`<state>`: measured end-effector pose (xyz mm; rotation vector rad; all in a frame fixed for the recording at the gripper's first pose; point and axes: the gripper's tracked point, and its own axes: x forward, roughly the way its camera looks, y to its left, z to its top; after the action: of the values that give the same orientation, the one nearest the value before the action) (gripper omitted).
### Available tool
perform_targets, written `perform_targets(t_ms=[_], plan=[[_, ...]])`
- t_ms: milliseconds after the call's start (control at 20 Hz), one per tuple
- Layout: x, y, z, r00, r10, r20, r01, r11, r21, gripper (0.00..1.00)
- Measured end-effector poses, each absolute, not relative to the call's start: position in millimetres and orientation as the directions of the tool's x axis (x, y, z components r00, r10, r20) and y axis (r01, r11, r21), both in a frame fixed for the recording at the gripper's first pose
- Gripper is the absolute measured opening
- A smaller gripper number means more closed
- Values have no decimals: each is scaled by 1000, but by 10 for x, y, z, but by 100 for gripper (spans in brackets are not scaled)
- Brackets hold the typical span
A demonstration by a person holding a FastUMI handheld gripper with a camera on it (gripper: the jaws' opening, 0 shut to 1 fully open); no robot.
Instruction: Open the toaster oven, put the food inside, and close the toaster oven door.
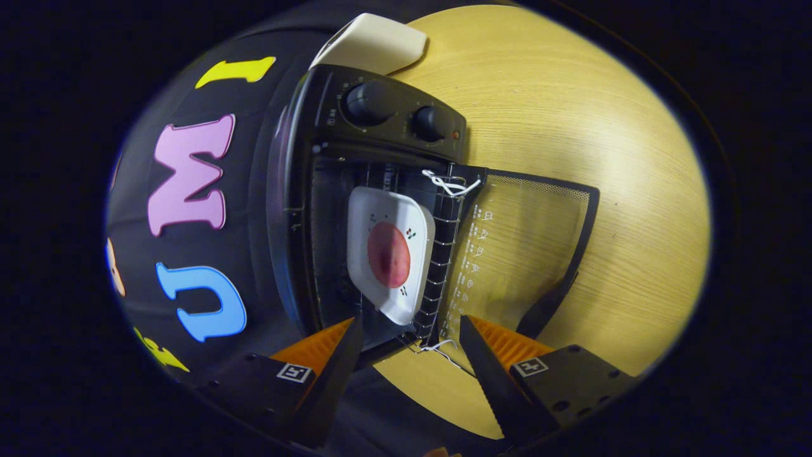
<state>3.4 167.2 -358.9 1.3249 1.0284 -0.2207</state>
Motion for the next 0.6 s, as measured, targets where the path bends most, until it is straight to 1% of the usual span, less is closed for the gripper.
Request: perform_targets(t_ms=[150, 250, 350, 450, 600], plan=[[-114, 1644, -3528, 548, 428, -719, 536, 479, 695, 98], [-259, 1604, -3516, 512, 427, -745, 450, 606, 656, 98], [-334, 1536, -3496, 506, 406, -761, 331, 723, 606, 99], [-438, 1465, -3510, 504, 386, -773, 214, 811, 545, 98], [-695, 1434, -3581, 463, 372, -805, 58, 893, 446, 98]])
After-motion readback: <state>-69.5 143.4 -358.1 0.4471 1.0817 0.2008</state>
